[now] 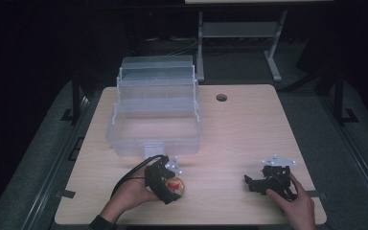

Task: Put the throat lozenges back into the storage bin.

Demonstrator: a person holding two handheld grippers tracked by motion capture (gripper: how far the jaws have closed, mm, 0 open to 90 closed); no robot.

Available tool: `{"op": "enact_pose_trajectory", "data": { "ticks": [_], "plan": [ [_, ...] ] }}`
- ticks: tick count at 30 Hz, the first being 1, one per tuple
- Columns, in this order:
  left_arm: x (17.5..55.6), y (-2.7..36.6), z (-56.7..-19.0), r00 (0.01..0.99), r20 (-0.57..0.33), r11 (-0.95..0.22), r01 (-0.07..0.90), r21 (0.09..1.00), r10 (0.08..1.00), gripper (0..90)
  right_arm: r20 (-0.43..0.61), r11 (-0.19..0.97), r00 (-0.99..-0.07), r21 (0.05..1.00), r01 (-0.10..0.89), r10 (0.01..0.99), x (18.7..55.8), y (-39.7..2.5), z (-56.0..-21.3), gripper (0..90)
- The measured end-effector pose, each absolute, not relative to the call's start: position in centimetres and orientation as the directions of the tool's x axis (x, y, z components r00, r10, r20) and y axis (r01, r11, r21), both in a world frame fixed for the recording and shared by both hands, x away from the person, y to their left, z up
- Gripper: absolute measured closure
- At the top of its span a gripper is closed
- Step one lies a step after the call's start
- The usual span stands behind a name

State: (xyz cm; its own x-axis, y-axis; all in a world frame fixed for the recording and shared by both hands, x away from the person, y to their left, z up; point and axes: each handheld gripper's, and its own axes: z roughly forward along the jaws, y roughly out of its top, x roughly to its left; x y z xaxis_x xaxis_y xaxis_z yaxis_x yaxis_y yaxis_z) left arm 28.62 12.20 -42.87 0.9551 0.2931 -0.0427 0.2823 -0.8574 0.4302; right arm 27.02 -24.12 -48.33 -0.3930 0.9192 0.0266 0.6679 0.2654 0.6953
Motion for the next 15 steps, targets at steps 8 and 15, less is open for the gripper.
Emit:
{"op": "enact_pose_trajectory", "data": {
  "ticks": [8, 15],
  "plan": [
    [28.53, 11.67, -43.33, 0.959, -0.033, -0.876, 0.270, 0.400, 0.281, 12.7, 0.027, 0.265, -0.393, 0.695, 0.668, 0.919, 27.02, -24.12, -48.33, 0.0],
    [28.53, 11.35, -43.70, 0.962, -0.022, -0.888, 0.261, 0.378, 0.274, 12.6, 0.026, 0.266, -0.393, 0.695, 0.668, 0.919, 27.01, -24.12, -48.33, 0.0]
  ]
}}
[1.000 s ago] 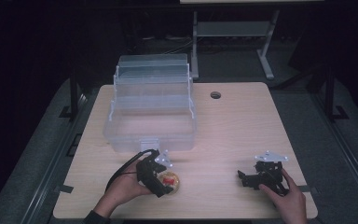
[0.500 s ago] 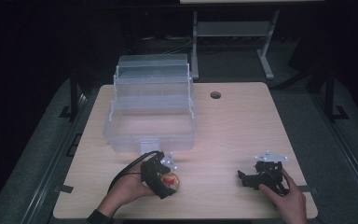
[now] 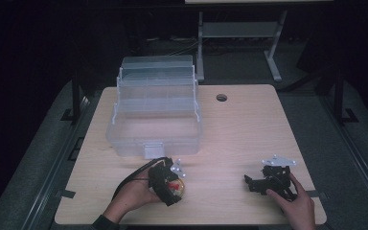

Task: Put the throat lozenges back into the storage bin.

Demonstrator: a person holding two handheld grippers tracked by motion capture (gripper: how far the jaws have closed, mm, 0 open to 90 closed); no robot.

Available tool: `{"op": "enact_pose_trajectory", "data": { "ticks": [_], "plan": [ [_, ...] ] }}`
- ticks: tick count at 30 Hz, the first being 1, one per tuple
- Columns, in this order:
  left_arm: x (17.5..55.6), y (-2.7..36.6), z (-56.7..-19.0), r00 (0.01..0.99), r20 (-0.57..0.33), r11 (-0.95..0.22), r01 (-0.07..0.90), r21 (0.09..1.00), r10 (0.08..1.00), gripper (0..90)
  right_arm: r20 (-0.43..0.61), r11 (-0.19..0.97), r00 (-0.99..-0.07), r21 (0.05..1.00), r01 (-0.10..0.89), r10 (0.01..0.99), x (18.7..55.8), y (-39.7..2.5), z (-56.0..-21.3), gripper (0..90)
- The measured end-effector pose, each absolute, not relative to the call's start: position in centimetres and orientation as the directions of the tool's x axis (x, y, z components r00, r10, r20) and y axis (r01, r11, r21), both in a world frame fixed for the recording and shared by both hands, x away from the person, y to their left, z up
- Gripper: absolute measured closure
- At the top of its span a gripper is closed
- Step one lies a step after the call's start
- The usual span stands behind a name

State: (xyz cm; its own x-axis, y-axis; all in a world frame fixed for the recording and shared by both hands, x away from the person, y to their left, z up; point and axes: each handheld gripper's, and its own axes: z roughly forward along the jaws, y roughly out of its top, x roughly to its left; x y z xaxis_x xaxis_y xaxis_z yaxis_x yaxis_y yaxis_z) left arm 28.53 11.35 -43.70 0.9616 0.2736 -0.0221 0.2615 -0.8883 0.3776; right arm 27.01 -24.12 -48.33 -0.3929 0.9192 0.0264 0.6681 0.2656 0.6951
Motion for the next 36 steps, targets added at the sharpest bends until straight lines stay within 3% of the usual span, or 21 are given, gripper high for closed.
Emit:
{"op": "enact_pose_trajectory", "data": {
  "ticks": [36],
  "plan": [
    [28.78, 11.59, -44.45, 0.955, -0.012, -0.895, 0.281, 0.348, 0.295, 19.3, 0.026, 0.266, -0.393, 0.695, 0.668, 0.919, 27.01, -24.13, -48.32, 0.0]
  ]
}}
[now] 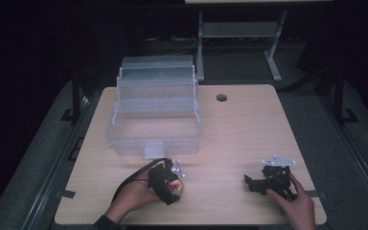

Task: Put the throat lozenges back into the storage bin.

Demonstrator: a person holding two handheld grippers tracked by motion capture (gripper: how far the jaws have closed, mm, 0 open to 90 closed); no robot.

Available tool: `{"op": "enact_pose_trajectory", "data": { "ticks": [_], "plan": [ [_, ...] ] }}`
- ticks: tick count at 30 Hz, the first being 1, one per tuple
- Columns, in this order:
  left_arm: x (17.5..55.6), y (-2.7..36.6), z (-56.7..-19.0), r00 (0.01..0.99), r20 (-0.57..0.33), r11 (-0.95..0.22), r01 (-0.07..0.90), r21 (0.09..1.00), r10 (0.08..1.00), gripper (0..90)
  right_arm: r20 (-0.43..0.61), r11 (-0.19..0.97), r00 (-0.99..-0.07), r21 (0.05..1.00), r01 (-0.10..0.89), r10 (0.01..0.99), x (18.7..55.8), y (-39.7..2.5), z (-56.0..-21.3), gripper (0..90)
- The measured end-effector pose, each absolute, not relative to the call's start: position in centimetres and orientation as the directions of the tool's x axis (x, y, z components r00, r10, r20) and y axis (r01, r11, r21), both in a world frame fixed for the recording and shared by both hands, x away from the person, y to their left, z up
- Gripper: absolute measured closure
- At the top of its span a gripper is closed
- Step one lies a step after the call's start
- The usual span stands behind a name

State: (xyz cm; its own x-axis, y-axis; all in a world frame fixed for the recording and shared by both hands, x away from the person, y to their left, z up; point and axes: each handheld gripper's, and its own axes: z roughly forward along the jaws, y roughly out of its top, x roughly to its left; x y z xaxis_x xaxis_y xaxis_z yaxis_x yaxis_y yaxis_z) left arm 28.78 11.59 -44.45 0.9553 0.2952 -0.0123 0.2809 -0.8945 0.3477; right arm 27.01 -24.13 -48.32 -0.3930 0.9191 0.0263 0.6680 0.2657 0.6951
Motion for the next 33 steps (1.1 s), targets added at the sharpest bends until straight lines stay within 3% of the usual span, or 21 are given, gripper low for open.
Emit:
{"op": "enact_pose_trajectory", "data": {
  "ticks": [33],
  "plan": [
    [29.0, 12.5, -41.7, 0.949, -0.029, -0.862, 0.298, 0.411, 0.314, 19.4, 0.026, 0.266, -0.393, 0.695, 0.668, 0.919, 27.0, -24.1, -48.3, 0.0]
  ]
}}
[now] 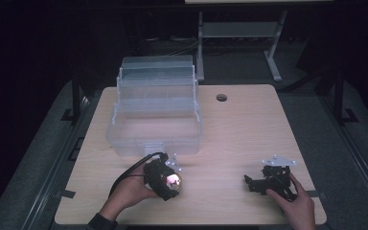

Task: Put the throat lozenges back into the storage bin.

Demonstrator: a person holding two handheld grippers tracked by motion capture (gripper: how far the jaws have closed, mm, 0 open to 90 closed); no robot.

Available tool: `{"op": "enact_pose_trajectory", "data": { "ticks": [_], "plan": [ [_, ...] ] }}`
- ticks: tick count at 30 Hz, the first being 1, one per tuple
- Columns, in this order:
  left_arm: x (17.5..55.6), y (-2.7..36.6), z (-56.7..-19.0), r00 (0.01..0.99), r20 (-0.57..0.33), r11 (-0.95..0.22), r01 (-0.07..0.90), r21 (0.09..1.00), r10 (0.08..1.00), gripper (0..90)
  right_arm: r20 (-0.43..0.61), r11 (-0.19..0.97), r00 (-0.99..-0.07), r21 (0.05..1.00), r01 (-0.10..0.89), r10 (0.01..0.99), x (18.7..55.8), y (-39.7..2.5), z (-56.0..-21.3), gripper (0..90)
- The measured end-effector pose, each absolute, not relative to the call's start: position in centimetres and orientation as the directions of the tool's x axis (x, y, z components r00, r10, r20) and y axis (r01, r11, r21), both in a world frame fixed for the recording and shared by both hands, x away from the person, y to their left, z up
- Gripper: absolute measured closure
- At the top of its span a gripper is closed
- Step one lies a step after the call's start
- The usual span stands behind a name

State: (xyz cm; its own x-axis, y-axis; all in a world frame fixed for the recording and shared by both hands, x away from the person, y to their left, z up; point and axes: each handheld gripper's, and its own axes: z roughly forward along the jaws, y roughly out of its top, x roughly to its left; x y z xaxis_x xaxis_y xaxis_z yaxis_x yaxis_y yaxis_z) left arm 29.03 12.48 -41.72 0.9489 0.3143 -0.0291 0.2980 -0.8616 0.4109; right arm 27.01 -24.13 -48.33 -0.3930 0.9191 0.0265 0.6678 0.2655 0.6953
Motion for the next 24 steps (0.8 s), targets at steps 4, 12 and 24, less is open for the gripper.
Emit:
{"op": "enact_pose_trajectory", "data": {
  "ticks": [4, 12, 24],
  "plan": [
    [29.1, 12.6, -41.3, 0.948, -0.024, -0.858, 0.298, 0.418, 0.317, 19.4, 0.027, 0.265, -0.393, 0.695, 0.668, 0.919, 27.0, -24.1, -48.3, 0.0],
    [29.4, 12.6, -40.3, 0.948, -0.015, -0.855, 0.292, 0.429, 0.317, 19.4, 0.027, 0.266, -0.393, 0.695, 0.668, 0.919, 27.0, -24.1, -48.3, 0.0],
    [30.2, 12.7, -38.7, 0.948, -0.008, -0.850, 0.289, 0.439, 0.319, 19.4, 0.027, 0.265, -0.393, 0.695, 0.668, 0.919, 27.0, -24.1, -48.3, 0.0]
  ]
}}
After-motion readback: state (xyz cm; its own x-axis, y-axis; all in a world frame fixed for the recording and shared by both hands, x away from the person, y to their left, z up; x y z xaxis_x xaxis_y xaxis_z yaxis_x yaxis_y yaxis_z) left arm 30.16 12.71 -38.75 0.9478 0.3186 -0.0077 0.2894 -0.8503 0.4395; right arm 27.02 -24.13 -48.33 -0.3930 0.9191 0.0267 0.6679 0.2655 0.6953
